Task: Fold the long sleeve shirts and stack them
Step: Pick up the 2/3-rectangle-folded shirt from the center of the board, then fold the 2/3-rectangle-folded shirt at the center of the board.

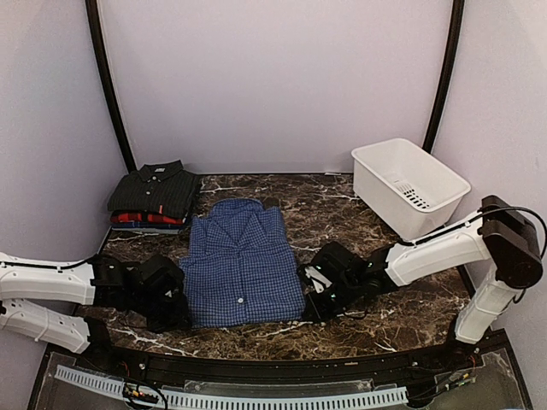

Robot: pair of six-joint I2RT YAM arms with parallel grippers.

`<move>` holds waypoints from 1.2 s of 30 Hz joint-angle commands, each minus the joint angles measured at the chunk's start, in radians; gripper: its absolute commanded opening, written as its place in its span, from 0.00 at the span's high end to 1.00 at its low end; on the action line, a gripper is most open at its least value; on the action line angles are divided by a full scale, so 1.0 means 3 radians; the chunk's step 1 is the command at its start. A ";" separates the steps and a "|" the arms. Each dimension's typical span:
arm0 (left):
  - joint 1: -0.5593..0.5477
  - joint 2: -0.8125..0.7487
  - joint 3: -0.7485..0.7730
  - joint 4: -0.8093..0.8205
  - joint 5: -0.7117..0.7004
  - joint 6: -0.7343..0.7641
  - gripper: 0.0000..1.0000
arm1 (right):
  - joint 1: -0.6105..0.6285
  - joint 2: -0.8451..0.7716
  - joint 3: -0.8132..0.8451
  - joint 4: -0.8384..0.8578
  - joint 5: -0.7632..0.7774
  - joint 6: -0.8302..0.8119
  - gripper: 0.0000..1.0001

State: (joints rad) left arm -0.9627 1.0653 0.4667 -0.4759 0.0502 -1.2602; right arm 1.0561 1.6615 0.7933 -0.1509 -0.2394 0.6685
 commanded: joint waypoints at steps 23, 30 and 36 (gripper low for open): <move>-0.0034 -0.0040 0.1571 -0.0967 -0.0436 0.0583 1.00 | -0.0358 -0.0937 0.1315 -0.1595 0.0480 -0.0503 1.00; 0.1256 0.0849 0.1996 -0.0076 0.0094 0.1665 1.00 | -0.1173 0.0107 0.2157 -0.1004 0.0284 -0.0797 1.00; 0.2039 0.2194 0.2279 0.0877 0.0757 0.1869 1.00 | -0.1511 0.1720 0.3564 -0.1011 0.0233 -0.0868 1.00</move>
State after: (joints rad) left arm -0.4496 1.5249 1.0870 -0.3828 0.1329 -0.7998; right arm 0.6540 1.9488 1.6653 -0.4717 -0.1406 0.4442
